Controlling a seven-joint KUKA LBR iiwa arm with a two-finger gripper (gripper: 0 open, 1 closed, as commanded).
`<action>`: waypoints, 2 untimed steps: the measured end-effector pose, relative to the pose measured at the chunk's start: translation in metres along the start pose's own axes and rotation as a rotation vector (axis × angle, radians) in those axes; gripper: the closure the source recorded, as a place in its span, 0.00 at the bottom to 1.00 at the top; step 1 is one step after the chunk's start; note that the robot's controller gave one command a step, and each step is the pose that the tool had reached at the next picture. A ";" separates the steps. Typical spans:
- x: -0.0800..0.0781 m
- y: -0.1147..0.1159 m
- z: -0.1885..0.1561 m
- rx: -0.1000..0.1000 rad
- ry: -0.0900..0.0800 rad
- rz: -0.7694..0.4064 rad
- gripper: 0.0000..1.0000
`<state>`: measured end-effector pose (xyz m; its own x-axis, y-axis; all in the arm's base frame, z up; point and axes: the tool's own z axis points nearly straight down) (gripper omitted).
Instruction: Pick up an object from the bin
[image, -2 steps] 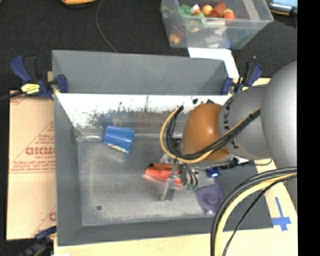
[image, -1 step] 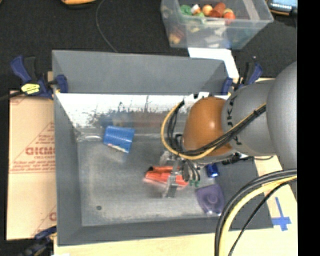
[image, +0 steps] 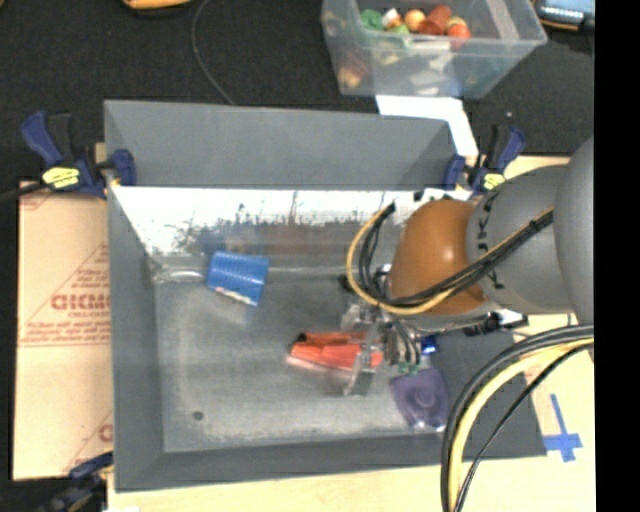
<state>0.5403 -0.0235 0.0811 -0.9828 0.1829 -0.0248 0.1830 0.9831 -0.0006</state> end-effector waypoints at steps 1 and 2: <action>0.015 -0.004 0.003 0.002 -0.007 -0.197 0.00; 0.018 -0.004 -0.014 0.000 -0.001 -0.196 0.00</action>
Offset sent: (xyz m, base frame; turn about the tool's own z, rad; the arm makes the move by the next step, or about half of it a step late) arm -0.0194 -0.0042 0.0515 -0.0383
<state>0.5216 -0.0242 0.0947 -0.9996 -0.0117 -0.0250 -0.0116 0.9999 -0.0057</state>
